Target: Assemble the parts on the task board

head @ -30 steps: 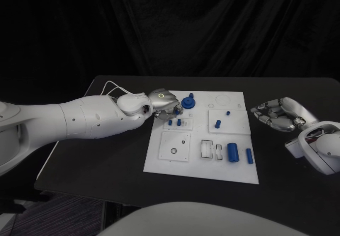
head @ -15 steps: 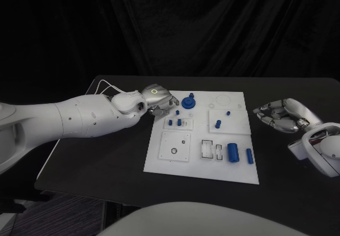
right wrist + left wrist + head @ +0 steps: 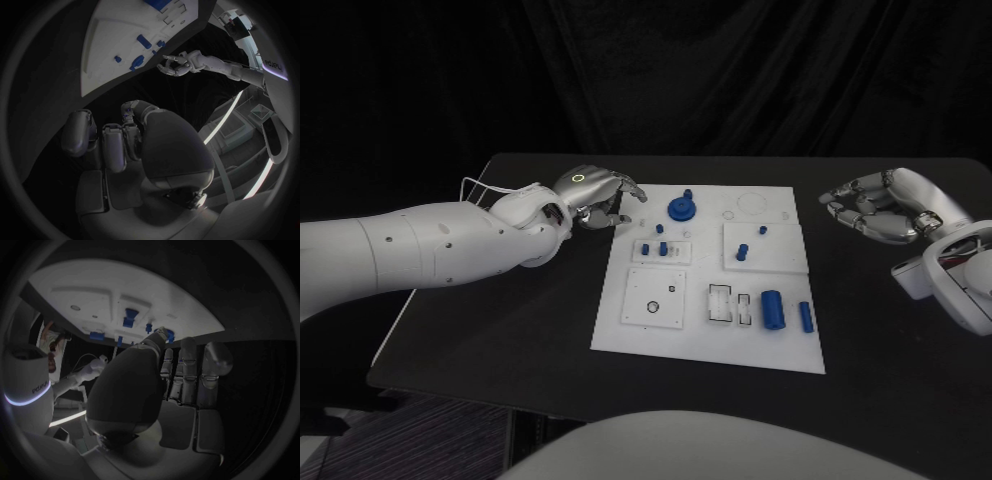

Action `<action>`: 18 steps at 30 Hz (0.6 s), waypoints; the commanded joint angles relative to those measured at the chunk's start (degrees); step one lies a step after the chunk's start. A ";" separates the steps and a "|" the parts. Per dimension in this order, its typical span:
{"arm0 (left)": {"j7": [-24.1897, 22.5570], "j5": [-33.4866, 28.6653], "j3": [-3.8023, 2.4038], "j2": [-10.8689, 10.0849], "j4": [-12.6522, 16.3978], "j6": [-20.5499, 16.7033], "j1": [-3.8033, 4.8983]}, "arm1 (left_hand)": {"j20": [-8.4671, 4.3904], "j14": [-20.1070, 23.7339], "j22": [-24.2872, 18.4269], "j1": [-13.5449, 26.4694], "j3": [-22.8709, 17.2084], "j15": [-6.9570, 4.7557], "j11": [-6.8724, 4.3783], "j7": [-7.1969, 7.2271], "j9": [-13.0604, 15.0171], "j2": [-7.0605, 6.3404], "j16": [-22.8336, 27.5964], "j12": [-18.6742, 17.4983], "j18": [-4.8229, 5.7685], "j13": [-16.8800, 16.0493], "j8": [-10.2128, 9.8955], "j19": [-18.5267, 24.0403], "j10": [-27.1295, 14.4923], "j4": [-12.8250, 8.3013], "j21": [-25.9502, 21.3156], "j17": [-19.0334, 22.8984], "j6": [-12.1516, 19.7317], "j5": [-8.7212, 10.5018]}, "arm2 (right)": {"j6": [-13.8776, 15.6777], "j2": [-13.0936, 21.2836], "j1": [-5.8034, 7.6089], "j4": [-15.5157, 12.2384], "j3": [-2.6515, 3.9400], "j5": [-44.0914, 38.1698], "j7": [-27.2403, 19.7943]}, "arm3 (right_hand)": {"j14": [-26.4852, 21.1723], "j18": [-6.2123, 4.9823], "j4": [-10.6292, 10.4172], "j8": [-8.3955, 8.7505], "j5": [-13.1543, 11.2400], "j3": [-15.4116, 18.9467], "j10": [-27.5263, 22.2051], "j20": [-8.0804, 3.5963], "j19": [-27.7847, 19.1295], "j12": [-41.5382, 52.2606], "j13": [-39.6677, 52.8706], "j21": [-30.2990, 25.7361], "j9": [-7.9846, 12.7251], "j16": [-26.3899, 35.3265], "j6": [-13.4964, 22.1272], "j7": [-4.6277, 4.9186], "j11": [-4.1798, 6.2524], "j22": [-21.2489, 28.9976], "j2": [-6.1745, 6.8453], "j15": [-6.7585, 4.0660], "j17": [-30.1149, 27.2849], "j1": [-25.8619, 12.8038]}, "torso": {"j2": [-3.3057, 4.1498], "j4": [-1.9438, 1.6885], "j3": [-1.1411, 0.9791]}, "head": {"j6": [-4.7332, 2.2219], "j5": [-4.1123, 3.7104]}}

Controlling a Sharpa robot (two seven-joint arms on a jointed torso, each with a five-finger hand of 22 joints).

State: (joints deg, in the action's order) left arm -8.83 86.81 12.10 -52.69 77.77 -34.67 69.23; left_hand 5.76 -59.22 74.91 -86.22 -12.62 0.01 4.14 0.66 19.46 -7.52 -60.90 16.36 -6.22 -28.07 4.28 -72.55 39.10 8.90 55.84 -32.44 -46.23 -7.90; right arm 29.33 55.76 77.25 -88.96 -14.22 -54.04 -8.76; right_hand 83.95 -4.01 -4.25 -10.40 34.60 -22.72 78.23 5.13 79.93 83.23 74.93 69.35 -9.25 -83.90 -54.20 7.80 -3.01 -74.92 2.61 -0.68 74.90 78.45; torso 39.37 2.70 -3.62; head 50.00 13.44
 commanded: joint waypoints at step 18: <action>-37.09 -75.53 0.00 -5.23 14.02 27.25 -0.39 | 6.58 37.43 -8.89 2.63 -0.07 11.98 9.30 -7.53 0.46 11.71 22.81 14.25 1.83 0.05 -0.05 45.53 -14.18 2.63 -48.34 11.78 0.93 -15.80 | -16.68 -4.39 4.72 -0.66 0.05 -28.42 15.38 | -3.63 -3.58 4.25 -15.24 -8.55 -0.08 -36.57 0.37 -7.65 -32.59 -31.56 -14.75 -15.94 12.76 6.10 -0.35 -0.69 -0.94 2.64 0.22 -3.58 -1.88 | 0.44 -1.46 1.14 | 0.00 -1.58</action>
State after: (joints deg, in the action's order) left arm -36.05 22.99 12.11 -57.68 90.95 -14.77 69.04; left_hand 12.30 -22.02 66.20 -83.65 -12.59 11.87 13.44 -6.73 20.00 3.67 -38.24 30.41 -5.23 -28.05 4.43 -27.19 25.20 11.23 7.75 -20.78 -45.53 -23.59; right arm 17.21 51.44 82.26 -89.67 -14.20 -73.45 2.23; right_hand 80.75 -7.17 -0.08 -25.85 26.82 -23.16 42.20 5.37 72.72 51.19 43.82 55.32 -25.17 -71.59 -48.48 7.42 -3.57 -74.91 5.26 -0.59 71.80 76.87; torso 39.55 1.87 -2.89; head 50.00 12.30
